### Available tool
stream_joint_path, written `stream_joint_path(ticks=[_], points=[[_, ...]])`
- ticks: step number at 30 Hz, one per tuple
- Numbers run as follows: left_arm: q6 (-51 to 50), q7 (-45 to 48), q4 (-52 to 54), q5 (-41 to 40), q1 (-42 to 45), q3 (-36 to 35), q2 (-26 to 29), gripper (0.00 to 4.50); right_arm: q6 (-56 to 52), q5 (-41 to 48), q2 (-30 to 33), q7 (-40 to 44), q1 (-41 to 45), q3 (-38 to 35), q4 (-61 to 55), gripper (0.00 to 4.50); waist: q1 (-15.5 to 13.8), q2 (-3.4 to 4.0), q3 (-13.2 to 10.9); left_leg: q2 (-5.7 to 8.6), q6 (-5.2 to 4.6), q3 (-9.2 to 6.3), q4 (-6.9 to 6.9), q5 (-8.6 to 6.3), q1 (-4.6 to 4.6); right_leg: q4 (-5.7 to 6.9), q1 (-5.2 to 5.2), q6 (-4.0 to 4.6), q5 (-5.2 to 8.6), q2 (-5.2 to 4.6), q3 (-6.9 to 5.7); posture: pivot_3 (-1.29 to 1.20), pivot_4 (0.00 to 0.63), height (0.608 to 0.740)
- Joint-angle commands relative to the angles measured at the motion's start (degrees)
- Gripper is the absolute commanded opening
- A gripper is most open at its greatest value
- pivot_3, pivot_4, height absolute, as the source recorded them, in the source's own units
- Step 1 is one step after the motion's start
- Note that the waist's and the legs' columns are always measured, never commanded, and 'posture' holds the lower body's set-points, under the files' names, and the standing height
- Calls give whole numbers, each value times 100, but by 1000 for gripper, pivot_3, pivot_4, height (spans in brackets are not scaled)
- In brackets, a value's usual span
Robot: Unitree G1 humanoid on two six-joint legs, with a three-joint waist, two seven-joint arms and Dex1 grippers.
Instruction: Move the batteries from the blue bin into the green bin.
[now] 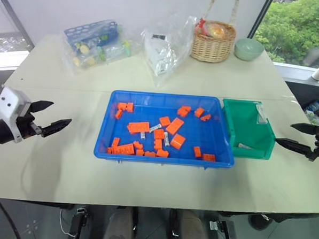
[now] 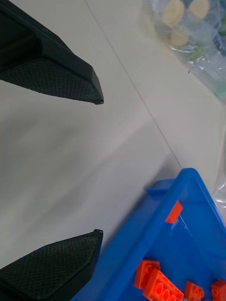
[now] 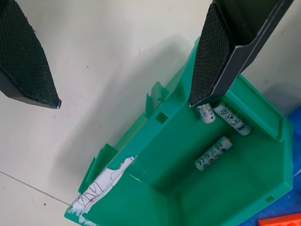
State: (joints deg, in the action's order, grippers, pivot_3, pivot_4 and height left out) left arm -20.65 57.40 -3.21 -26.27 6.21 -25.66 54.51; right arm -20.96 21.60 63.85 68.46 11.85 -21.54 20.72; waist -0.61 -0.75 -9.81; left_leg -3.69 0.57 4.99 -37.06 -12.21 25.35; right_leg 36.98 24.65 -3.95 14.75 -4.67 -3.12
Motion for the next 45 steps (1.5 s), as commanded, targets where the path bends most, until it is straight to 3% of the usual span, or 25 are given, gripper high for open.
stream_joint_path(ticks=[1,11,22,26,31,38,45], points=[[87,-14,113,11,93,-166,147,4500,5,75,-41,-85,-5,-153,-178,4479,0,0,0,0,0,0,0,0,0,0,0,0,0,0,0,0,150,736],[-10,-103,134,3,266,-11,49,4500,-103,77,-81,-287,39,-146,-121,4479,5,0,0,6,0,2,-1,0,-1,2,-1,-1,-1,3,0,0,150,736],[-528,188,1064,-459,176,165,79,4500,-486,189,-163,-46,1367,658,-724,4479,24,4,-2,6,-1,3,-2,1,-1,6,0,-2,-1,4,1,0,150,736],[-809,477,1608,-727,186,314,191,4500,-964,287,-837,-50,2546,1480,-1281,4479,139,4,-3,3,0,-3,-2,1,-1,9,1,-1,-2,12,0,0,150,736],[-936,644,2044,-865,90,427,241,4500,-1230,-95,-2324,-383,3705,2758,-1428,4479,172,8,-5,0,0,-4,5,1,2,16,9,-18,-12,20,0,0,150,736],[-1054,639,2548,-955,-295,326,193,4500,-894,-869,-4302,-823,4239,4134,-687,4479,145,6,-5,6,0,-1,-2,1,13,24,13,-23,-15,12,-2,0,150,736],[-1172,475,2950,-1073,-755,48,138,4500,-136,-1536,-5211,-861,4597,4605,831,4479,140,3,-4,9,1,-4,-8,2,11,24,8,-22,-15,9,-3,0,150,736]])
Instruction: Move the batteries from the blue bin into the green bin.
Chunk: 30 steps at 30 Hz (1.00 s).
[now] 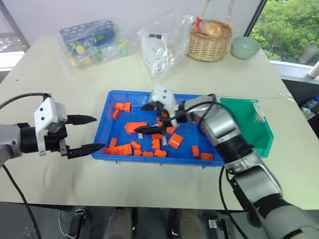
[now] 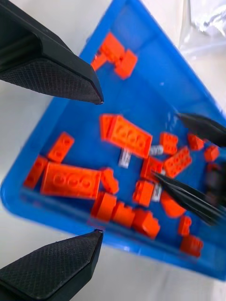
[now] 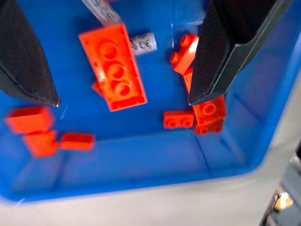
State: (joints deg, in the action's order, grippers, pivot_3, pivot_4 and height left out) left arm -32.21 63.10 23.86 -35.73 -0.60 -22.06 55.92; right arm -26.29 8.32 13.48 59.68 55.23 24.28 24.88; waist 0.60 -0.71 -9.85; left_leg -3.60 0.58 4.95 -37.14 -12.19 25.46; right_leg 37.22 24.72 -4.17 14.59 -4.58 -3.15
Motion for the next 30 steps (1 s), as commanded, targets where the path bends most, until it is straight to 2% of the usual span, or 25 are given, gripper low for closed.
stream_joint_path(ticks=[1,5,11,12,14,15,19,22,28,30], points=[[-22,-116,266,-134,-101,-327,-7,4500,490,-265,-227,46,286,28,549,4479,20,0,0,-1,0,1,1,0,-1,0,0,0,0,1,0,0,150,736],[3,-206,308,-104,-161,-396,-25,4500,834,-499,-552,-64,503,-38,1406,4479,49,0,0,-2,1,0,8,0,-5,2,1,-1,-1,4,-1,0,150,736],[46,-283,250,-89,-34,-349,-8,4500,1206,-719,-722,-110,578,-171,2034,4479,43,0,0,-2,1,1,8,0,-4,3,2,-1,-1,4,-1,0,150,736],[59,-284,228,-79,-9,-332,-5,4500,1205,-715,-740,-127,587,-221,2070,3984,45,0,0,-2,2,1,8,0,-4,3,2,-1,-1,4,-1,0,150,736],[78,-279,181,-60,60,-290,2,4500,1205,-720,-728,-103,584,-286,2043,3376,53,0,0,-3,2,1,8,0,-5,3,2,-1,-1,4,-1,0,150,736],[83,-276,165,-54,85,-276,3,4500,1210,-726,-723,-90,578,-306,2026,2833,53,1,0,-3,2,0,9,0,-6,3,2,-1,-1,4,-1,0,150,736],[138,-242,-24,15,335,-81,-1,4500,994,-548,-724,-75,538,-573,1753,1234,49,1,-1,-3,2,1,9,0,-5,4,2,-2,-1,4,-1,0,150,736],[200,-210,-150,78,507,91,-24,4500,769,-433,-781,-261,559,-834,1613,1254,51,1,-1,-3,2,1,9,0,-5,4,2,-2,-1,4,-1,0,150,736],[283,-218,-284,118,785,388,-78,4500,779,-704,-1048,-1313,733,-1075,2119,1254,58,1,-1,-3,2,1,10,0,-6,6,3,-2,-1,5,-1,0,150,736],[293,-215,-315,139,850,452,-98,4500,729,-788,-1105,-1588,812,-1098,2330,2330,59,1,-1,-3,2,1,10,0,-5,6,4,-2,-1,5,-1,0,150,736]])
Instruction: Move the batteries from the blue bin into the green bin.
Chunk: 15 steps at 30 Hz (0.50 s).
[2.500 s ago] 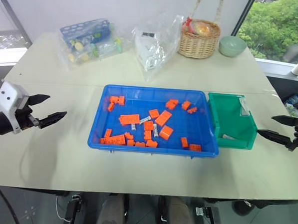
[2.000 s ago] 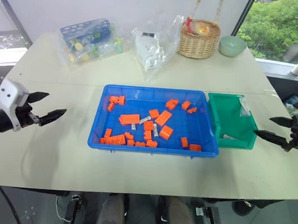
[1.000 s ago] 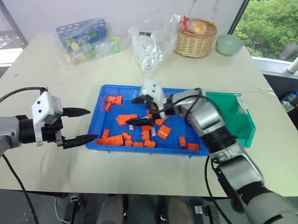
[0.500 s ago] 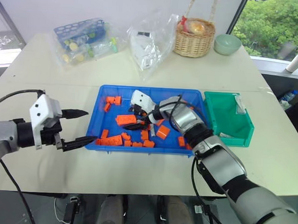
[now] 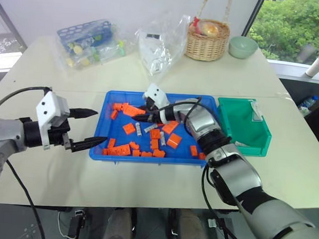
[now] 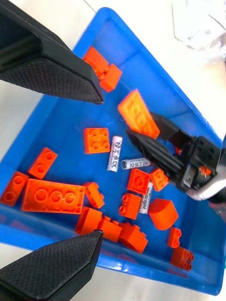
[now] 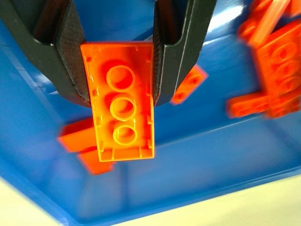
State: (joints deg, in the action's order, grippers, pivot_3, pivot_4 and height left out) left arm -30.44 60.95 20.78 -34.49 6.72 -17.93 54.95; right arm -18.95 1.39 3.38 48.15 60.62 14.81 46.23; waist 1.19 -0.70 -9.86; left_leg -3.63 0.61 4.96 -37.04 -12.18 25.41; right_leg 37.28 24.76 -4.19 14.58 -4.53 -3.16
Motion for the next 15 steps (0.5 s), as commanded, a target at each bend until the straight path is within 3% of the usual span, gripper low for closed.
stream_joint_path(ticks=[1,4,8,15], points=[[121,7,-19,22,142,59,-7,4500,30,-135,-102,-481,285,-129,227,2715,0,0,0,0,0,1,0,0,0,0,0,0,0,0,0,0,150,736],[137,32,-87,36,226,121,-6,4500,23,-182,-61,-587,274,-130,99,4202,-6,0,0,0,0,1,0,0,1,0,0,0,0,-1,1,0,150,736],[161,64,-146,52,282,159,-1,4500,-434,-54,66,-654,117,-278,-619,4202,-4,1,-1,0,0,0,0,0,1,1,0,0,0,-1,0,0,150,736],[209,105,-243,53,312,238,-23,4500,-2679,188,376,-733,-929,-124,-3377,4202,-24,-1,0,0,0,-4,1,0,2,1,-1,0,0,-1,0,0,150,736]])
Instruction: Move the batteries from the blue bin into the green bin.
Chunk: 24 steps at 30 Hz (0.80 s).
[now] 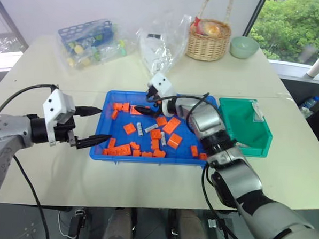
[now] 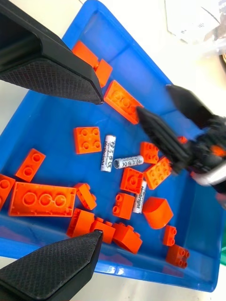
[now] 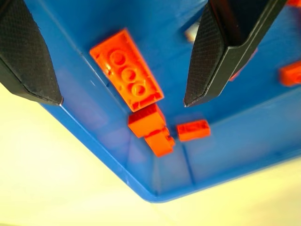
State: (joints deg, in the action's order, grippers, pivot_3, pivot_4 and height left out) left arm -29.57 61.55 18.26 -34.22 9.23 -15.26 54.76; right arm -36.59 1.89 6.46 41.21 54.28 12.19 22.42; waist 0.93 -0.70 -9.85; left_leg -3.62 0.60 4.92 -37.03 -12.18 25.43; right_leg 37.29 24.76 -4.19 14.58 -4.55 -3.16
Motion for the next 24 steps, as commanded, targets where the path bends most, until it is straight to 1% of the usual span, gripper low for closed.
stream_joint_path(ticks=[1,3,7,13,17,19,20,22,23,24], points=[[141,51,-21,40,84,8,-16,4500,-1180,161,41,-49,-457,256,-1196,4202,5,-1,1,0,0,0,0,0,0,0,0,0,0,0,0,0,150,736],[170,59,-90,68,152,74,-31,4500,-1424,158,-10,-119,-628,418,-1365,4202,8,-1,1,0,0,0,-1,0,-2,0,-1,1,0,1,0,0,150,736],[223,97,-203,102,280,159,-41,4500,-1565,144,-174,-286,-644,534,-1190,4202,24,0,0,-1,0,2,0,0,-1,3,4,1,1,4,0,0,150,736],[286,128,-296,152,381,205,-35,4500,-1551,179,-213,-214,-677,755,-1215,4202,7,-1,0,-1,0,2,0,0,0,2,3,0,0,4,0,0,150,736],[286,107,-260,135,359,165,-31,4500,-1364,62,-86,-141,-705,1064,-1175,4202,11,-1,0,-1,0,2,-1,0,0,1,3,1,1,3,0,0,150,736],[292,112,-238,123,315,129,-24,4500,-1273,27,-9,-64,-733,1224,-1204,3689,14,-1,0,-1,0,1,0,0,0,1,3,1,1,4,0,0,150,736],[296,111,-231,123,301,120,-23,4500,-1210,-6,35,-31,-742,1307,-1217,3332,15,-1,0,-1,0,1,0,0,-1,1,3,1,1,4,0,0,150,736],[301,100,-228,126,288,102,-20,4500,-1109,-22,56,5,-743,1394,-1180,2216,14,-1,0,-1,0,1,0,0,0,1,3,1,1,4,0,0,150,736],[303,93,-230,127,294,96,-19,4500,-1057,-30,48,10,-720,1415,-1136,1761,14,-1,1,-1,0,1,0,0,-1,1,3,1,1,4,0,0,150,736],[304,89,-233,127,299,92,-18,4500,-1022,-33,39,13,-703,1424,-1104,1202,15,-1,1,-1,0,1,0,0,0,1,3,1,1,4,0,0,150,736]])
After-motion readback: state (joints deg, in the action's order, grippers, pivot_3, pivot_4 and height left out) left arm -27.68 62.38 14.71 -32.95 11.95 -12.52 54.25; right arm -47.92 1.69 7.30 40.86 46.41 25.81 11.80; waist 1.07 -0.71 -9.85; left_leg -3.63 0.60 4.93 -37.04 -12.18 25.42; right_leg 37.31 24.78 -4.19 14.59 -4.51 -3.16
